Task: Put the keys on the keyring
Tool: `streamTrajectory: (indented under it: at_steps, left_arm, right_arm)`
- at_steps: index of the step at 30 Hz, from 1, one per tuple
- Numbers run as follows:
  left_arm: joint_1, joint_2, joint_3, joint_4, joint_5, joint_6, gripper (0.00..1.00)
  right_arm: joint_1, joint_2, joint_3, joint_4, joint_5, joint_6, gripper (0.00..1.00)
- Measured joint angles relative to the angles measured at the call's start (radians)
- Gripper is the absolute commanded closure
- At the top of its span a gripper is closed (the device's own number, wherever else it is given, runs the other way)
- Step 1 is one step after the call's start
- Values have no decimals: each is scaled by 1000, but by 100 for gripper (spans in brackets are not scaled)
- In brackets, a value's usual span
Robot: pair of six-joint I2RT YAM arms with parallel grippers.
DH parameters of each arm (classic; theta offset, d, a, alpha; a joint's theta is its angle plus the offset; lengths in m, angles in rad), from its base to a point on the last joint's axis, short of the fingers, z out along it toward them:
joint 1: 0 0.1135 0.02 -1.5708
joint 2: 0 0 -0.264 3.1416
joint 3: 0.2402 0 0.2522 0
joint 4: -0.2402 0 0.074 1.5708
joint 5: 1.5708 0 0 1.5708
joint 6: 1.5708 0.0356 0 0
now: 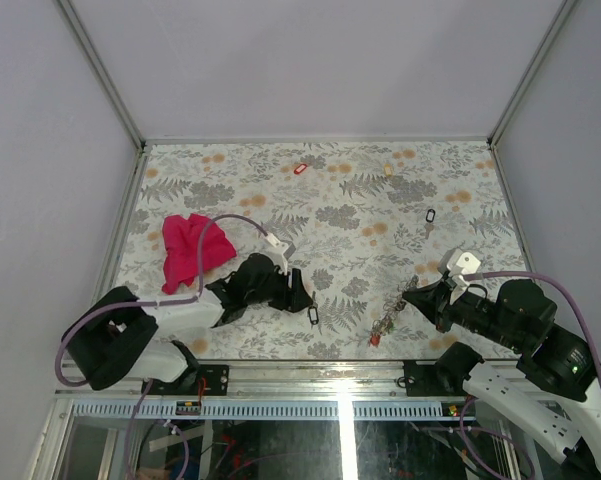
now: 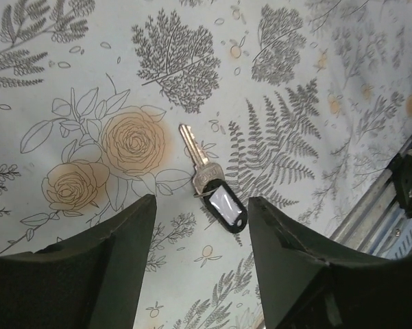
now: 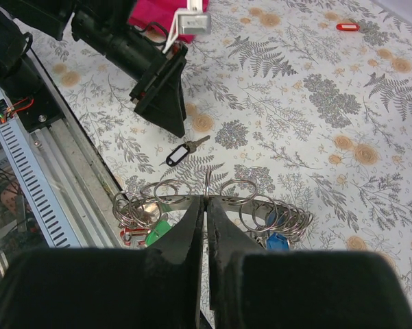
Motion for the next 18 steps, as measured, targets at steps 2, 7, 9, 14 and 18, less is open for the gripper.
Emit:
streamTrajectory:
  at_steps: [2, 7, 9, 14, 18]
  left_arm:
    - [2, 39, 0, 10, 17, 10, 43]
    - [6, 102, 12, 33, 41, 35, 43]
    - [6, 120, 19, 49, 50, 45, 43]
    - [6, 153, 26, 93, 68, 58, 47]
    - [6, 187, 28, 138, 100, 62, 50]
  right_arm:
    - [0, 0, 0, 0, -4, 0, 100]
    - [0, 0, 0, 0, -8, 0, 100]
    - [0, 0, 0, 0, -9, 0, 100]
    - [0, 0, 0, 0, -10, 0, 100]
    - [0, 0, 0, 0, -10, 0, 100]
